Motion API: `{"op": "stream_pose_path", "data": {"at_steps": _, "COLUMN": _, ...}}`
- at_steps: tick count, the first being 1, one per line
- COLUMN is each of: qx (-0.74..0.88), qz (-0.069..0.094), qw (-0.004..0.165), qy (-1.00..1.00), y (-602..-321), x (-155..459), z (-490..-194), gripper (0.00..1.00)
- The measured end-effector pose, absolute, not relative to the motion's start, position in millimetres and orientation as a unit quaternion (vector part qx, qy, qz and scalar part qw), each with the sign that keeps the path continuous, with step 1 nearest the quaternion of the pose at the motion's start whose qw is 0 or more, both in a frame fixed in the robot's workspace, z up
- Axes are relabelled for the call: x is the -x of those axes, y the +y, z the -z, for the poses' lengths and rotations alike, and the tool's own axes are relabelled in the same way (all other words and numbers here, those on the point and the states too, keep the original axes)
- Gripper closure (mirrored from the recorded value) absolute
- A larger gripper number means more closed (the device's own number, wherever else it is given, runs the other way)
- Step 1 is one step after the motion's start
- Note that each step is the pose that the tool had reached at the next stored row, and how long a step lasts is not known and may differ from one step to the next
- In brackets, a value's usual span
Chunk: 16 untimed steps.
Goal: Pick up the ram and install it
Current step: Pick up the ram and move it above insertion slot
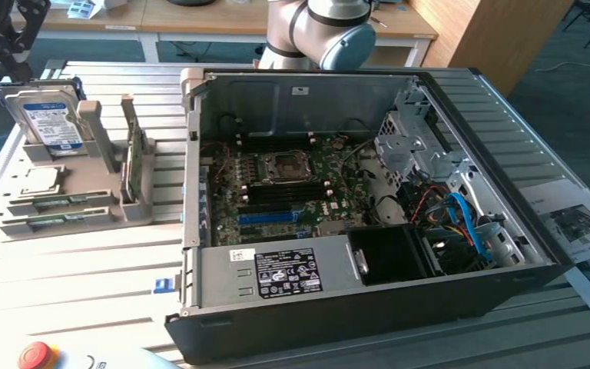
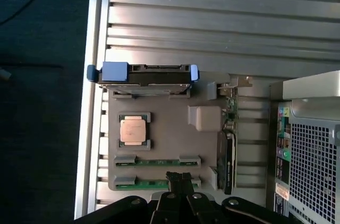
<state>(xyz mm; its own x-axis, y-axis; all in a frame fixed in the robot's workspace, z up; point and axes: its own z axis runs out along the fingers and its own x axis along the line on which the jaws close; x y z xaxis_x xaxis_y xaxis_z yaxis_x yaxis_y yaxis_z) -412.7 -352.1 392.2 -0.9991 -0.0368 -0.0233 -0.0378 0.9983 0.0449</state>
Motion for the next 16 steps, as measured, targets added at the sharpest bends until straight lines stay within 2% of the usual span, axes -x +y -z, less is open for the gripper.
{"op": "stream_pose_path", "data": {"at_steps": 16, "qx": 0.122, "qz": -0.024, "qw": 0.009, "qy": 0.992, "y": -352.1, "x": 412.7, "z": -392.0, "gripper": 0.89}}
